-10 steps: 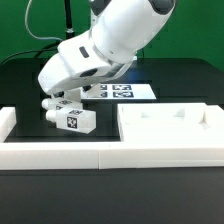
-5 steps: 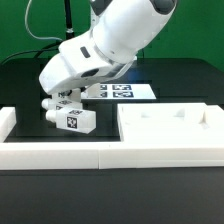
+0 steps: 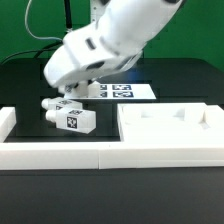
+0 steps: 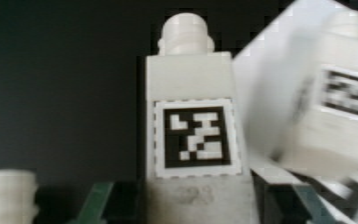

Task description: Assemble one leg

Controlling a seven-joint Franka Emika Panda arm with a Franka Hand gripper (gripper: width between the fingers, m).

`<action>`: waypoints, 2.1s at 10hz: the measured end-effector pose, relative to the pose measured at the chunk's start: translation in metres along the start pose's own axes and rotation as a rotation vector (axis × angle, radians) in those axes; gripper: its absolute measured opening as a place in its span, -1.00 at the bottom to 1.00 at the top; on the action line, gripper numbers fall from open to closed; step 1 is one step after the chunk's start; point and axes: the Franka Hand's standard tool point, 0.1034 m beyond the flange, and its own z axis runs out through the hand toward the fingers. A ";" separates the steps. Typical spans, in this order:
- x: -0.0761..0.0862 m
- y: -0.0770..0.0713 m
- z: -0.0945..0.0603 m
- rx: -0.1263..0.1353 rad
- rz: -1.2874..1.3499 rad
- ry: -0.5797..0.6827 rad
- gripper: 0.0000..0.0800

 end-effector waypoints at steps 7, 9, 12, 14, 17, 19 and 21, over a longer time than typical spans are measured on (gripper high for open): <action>0.026 0.001 -0.078 -0.021 0.015 0.445 -0.29; 0.025 -0.011 -0.101 0.083 0.111 0.548 -0.29; 0.024 0.019 -0.193 0.354 0.321 0.842 -0.29; 0.026 0.033 -0.192 0.287 0.367 0.971 -0.29; 0.026 0.042 -0.186 0.205 0.439 1.122 -0.29; 0.051 0.033 -0.191 0.112 0.524 1.277 -0.29; 0.060 0.046 -0.209 0.022 0.582 1.380 -0.29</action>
Offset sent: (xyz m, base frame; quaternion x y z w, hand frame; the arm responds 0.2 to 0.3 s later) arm 0.0207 0.0073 0.0072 -0.0268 0.1691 -0.0013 0.9852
